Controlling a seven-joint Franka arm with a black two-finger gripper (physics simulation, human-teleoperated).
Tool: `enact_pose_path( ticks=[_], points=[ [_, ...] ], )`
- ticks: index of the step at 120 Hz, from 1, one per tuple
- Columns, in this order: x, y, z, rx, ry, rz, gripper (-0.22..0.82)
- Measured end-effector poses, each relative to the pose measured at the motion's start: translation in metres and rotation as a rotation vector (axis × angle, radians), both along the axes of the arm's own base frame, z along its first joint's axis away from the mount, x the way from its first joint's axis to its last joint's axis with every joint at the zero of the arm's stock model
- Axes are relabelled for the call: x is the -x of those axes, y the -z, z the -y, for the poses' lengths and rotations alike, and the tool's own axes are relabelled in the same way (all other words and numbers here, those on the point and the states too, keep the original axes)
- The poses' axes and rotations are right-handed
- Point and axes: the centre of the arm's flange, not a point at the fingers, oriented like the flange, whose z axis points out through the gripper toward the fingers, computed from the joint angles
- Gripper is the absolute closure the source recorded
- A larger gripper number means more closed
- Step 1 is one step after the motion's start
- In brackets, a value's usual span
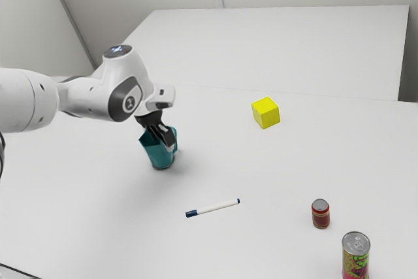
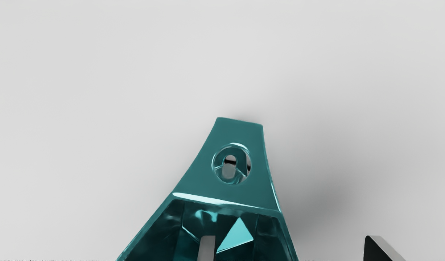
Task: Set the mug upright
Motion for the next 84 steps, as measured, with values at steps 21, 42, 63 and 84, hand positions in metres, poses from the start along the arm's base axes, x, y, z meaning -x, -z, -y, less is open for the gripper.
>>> enact_pose_path(
  ticks=[21, 42, 63, 84],
  points=[
    [0.008, -0.051, 0.022, 0.04, 0.037, 0.077, 0.1],
    [-0.018, -0.134, 0.044, 0.057, 0.059, 0.157, 0.04],
    [-0.071, -0.195, 0.027, 0.041, -0.027, 0.088, 0.02],
    [-0.074, -0.197, 0.008, 0.052, -0.092, -0.045, 0.01]
  ],
)
